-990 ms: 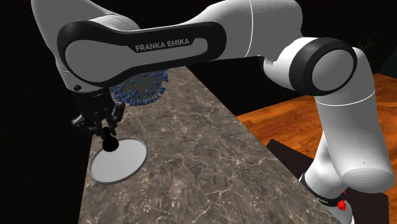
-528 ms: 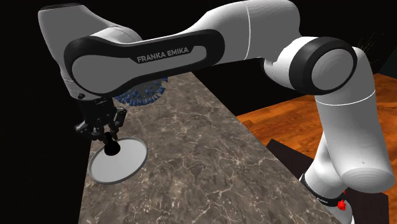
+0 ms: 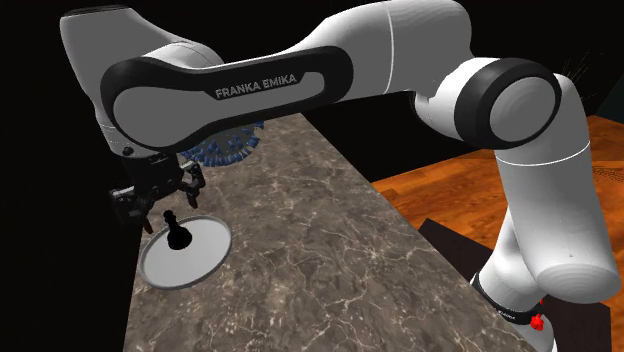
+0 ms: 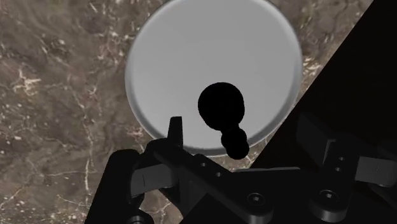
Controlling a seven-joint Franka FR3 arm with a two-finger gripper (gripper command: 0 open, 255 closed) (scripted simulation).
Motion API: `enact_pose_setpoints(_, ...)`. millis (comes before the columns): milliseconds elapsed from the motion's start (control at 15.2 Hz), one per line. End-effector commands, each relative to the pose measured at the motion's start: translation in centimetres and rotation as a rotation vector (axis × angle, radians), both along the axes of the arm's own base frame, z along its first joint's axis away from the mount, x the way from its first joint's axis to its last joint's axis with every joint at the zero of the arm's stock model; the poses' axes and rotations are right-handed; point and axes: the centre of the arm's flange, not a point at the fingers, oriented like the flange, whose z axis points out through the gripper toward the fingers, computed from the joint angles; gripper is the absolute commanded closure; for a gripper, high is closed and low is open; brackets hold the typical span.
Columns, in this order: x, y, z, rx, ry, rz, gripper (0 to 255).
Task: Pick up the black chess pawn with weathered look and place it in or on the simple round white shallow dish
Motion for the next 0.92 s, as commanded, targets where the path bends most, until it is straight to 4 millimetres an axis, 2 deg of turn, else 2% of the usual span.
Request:
enact_pose_setpoints(0,0.0,0.0,0.0,0.000,0.000,0.000,0)
enact_pose_setpoints(66,0.0,0.0,0.0,0.000,0.000,0.000,0)
enact_pose_setpoints(330,-0.4,-0.3,5.0,0.000,0.000,0.000,0)
enact_pose_setpoints(858,-0.4,-0.3,5.0,0.000,0.000,0.000,0)
